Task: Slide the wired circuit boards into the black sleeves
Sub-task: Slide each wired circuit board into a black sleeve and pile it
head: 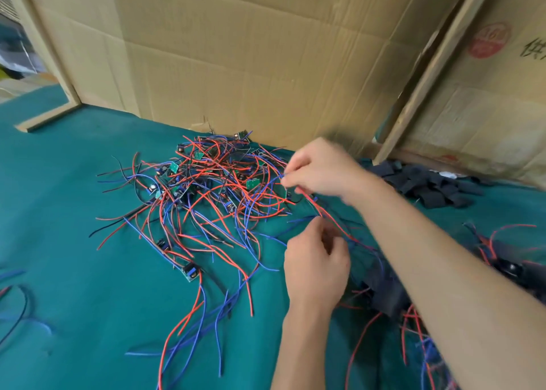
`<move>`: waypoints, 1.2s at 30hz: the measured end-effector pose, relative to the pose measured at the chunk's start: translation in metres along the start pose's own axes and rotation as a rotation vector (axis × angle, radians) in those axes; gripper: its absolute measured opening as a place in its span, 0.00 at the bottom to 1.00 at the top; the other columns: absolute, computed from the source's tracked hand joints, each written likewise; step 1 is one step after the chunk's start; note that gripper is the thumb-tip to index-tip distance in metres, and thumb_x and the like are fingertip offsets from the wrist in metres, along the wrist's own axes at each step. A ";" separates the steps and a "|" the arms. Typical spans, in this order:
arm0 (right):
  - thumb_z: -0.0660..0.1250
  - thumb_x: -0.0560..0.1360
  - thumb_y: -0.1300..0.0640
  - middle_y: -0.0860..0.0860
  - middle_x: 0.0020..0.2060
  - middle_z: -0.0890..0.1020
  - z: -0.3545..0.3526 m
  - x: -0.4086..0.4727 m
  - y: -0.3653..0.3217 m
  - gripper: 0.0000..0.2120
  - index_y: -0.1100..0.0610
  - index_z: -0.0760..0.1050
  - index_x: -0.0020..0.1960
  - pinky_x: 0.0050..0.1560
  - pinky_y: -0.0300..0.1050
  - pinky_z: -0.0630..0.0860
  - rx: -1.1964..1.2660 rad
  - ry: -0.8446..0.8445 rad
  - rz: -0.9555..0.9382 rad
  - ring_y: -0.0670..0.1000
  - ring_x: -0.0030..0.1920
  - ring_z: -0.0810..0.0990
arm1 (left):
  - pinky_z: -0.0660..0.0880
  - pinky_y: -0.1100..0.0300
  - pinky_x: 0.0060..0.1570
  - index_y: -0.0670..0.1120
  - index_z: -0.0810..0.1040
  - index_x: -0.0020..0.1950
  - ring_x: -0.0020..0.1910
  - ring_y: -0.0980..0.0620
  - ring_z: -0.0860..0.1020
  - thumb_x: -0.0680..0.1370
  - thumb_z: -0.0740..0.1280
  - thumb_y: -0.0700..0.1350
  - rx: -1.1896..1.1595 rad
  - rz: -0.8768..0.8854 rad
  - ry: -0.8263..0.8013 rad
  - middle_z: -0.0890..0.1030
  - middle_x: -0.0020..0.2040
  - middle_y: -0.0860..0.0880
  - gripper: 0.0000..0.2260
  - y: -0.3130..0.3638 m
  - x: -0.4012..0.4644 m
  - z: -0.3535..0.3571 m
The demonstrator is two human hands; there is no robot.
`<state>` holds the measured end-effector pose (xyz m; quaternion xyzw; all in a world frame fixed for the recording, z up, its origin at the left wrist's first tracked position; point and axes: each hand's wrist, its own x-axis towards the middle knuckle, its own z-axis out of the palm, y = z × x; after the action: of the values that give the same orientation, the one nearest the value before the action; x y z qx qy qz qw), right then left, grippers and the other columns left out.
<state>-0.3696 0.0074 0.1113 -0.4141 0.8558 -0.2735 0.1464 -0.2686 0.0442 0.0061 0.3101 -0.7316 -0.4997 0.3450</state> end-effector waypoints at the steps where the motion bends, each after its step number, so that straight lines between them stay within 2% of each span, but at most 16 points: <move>1: 0.76 0.72 0.61 0.56 0.34 0.85 -0.017 -0.004 0.004 0.02 0.59 0.84 0.42 0.44 0.44 0.80 0.135 -0.009 0.037 0.51 0.36 0.82 | 0.74 0.55 0.40 0.49 0.77 0.39 0.35 0.53 0.77 0.69 0.61 0.48 -0.017 0.021 0.013 0.79 0.33 0.55 0.06 -0.002 0.000 0.000; 3: 0.73 0.75 0.65 0.57 0.34 0.84 -0.054 -0.014 0.010 0.02 0.61 0.82 0.44 0.39 0.43 0.81 0.447 0.011 0.098 0.52 0.34 0.82 | 0.75 0.54 0.40 0.48 0.77 0.40 0.33 0.54 0.76 0.70 0.62 0.46 -0.054 0.012 0.043 0.78 0.31 0.56 0.05 -0.004 0.001 0.001; 6: 0.69 0.77 0.65 0.57 0.35 0.84 -0.101 -0.031 0.016 0.02 0.64 0.80 0.49 0.32 0.39 0.81 0.811 0.065 0.105 0.49 0.31 0.83 | 0.78 0.52 0.40 0.48 0.79 0.42 0.32 0.54 0.77 0.74 0.65 0.39 -0.126 -0.061 0.090 0.79 0.32 0.55 0.06 -0.006 0.004 0.002; 9: 0.67 0.79 0.65 0.59 0.36 0.85 -0.110 -0.046 0.021 0.04 0.65 0.79 0.49 0.32 0.38 0.80 0.949 0.053 0.111 0.49 0.31 0.84 | 0.80 0.53 0.34 0.51 0.81 0.46 0.38 0.48 0.83 0.79 0.65 0.38 -0.352 -0.139 0.092 0.83 0.37 0.51 0.09 -0.003 0.006 0.000; 12: 0.65 0.80 0.66 0.61 0.36 0.85 -0.076 -0.061 0.032 0.04 0.66 0.77 0.50 0.32 0.39 0.81 0.973 -0.084 0.208 0.51 0.31 0.85 | 0.80 0.57 0.34 0.49 0.83 0.53 0.41 0.49 0.84 0.84 0.63 0.43 -0.556 -0.165 0.062 0.85 0.44 0.48 0.09 0.000 0.009 -0.001; 15: 0.63 0.82 0.67 0.60 0.35 0.85 -0.030 -0.074 0.042 0.04 0.64 0.76 0.52 0.33 0.41 0.82 0.905 -0.241 0.280 0.51 0.32 0.85 | 0.82 0.51 0.38 0.47 0.85 0.50 0.42 0.49 0.82 0.85 0.60 0.48 -0.649 -0.170 -0.007 0.86 0.43 0.48 0.15 0.001 0.009 -0.004; 17: 0.62 0.83 0.67 0.55 0.34 0.85 -0.012 -0.079 0.048 0.06 0.61 0.77 0.50 0.34 0.41 0.82 0.780 -0.263 0.266 0.49 0.32 0.85 | 0.83 0.41 0.46 0.47 0.86 0.49 0.43 0.45 0.81 0.85 0.61 0.50 -0.662 -0.174 -0.022 0.86 0.44 0.45 0.15 -0.003 0.010 -0.006; 19: 0.65 0.81 0.65 0.53 0.33 0.84 -0.010 -0.079 0.051 0.05 0.59 0.77 0.49 0.33 0.41 0.82 0.619 -0.259 0.210 0.48 0.31 0.84 | 0.81 0.37 0.46 0.43 0.85 0.47 0.41 0.45 0.80 0.83 0.64 0.50 -0.674 -0.179 -0.033 0.84 0.42 0.43 0.15 -0.006 0.011 -0.009; 22: 0.71 0.77 0.60 0.53 0.33 0.86 -0.027 -0.065 0.059 0.02 0.57 0.79 0.47 0.32 0.42 0.80 0.187 -0.185 0.113 0.49 0.30 0.85 | 0.83 0.51 0.38 0.41 0.85 0.47 0.38 0.45 0.84 0.83 0.64 0.45 -0.690 -0.215 -0.068 0.86 0.40 0.41 0.13 -0.004 0.011 -0.009; 25: 0.72 0.74 0.60 0.52 0.30 0.85 -0.057 -0.035 0.081 0.03 0.56 0.81 0.41 0.30 0.41 0.79 -0.074 0.049 0.173 0.48 0.29 0.84 | 0.79 0.62 0.32 0.39 0.84 0.47 0.33 0.49 0.83 0.82 0.66 0.42 -0.711 -0.248 -0.101 0.85 0.37 0.42 0.09 -0.002 0.010 -0.005; 27: 0.70 0.73 0.63 0.56 0.36 0.86 -0.076 -0.013 0.105 0.04 0.56 0.82 0.42 0.34 0.45 0.82 -0.110 0.215 0.297 0.53 0.34 0.85 | 0.79 0.62 0.32 0.40 0.84 0.49 0.31 0.51 0.81 0.81 0.67 0.41 -0.704 -0.240 -0.123 0.84 0.35 0.42 0.07 -0.003 0.009 -0.005; 28: 0.70 0.74 0.64 0.58 0.42 0.86 -0.083 -0.004 0.120 0.05 0.56 0.83 0.46 0.37 0.48 0.84 -0.112 0.271 0.380 0.56 0.39 0.85 | 0.78 0.62 0.31 0.41 0.84 0.50 0.30 0.51 0.79 0.82 0.66 0.40 -0.704 -0.234 -0.130 0.83 0.34 0.43 0.07 -0.003 0.009 -0.006; 30: 0.70 0.75 0.64 0.62 0.52 0.83 -0.090 0.009 0.146 0.10 0.60 0.80 0.56 0.47 0.55 0.85 -0.110 0.300 0.546 0.61 0.50 0.84 | 0.77 0.63 0.30 0.44 0.84 0.53 0.28 0.51 0.77 0.82 0.65 0.42 -0.704 -0.224 -0.146 0.81 0.32 0.44 0.08 -0.003 0.009 -0.006; 31: 0.70 0.75 0.64 0.63 0.54 0.82 -0.090 0.013 0.156 0.13 0.62 0.79 0.59 0.50 0.58 0.85 -0.101 0.287 0.611 0.63 0.52 0.83 | 0.76 0.63 0.29 0.45 0.84 0.53 0.28 0.51 0.76 0.83 0.65 0.43 -0.691 -0.219 -0.154 0.80 0.31 0.45 0.08 -0.003 0.009 -0.005; 33: 0.71 0.75 0.64 0.64 0.57 0.80 -0.085 0.017 0.171 0.15 0.63 0.76 0.60 0.51 0.57 0.84 -0.014 0.269 0.699 0.62 0.50 0.82 | 0.75 0.63 0.28 0.46 0.85 0.53 0.27 0.52 0.75 0.83 0.64 0.45 -0.654 -0.205 -0.170 0.79 0.30 0.46 0.09 -0.003 0.009 -0.004; 36: 0.72 0.76 0.65 0.63 0.57 0.79 -0.076 0.018 0.182 0.15 0.64 0.74 0.60 0.45 0.52 0.81 0.208 0.287 0.758 0.57 0.43 0.77 | 0.73 0.63 0.27 0.48 0.85 0.53 0.25 0.52 0.74 0.83 0.64 0.47 -0.617 -0.192 -0.187 0.80 0.29 0.46 0.10 -0.003 0.008 -0.004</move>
<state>-0.5314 0.1116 0.0645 -0.0104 0.9272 -0.3399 0.1570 -0.2699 0.0346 0.0056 0.2111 -0.5417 -0.7542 0.3052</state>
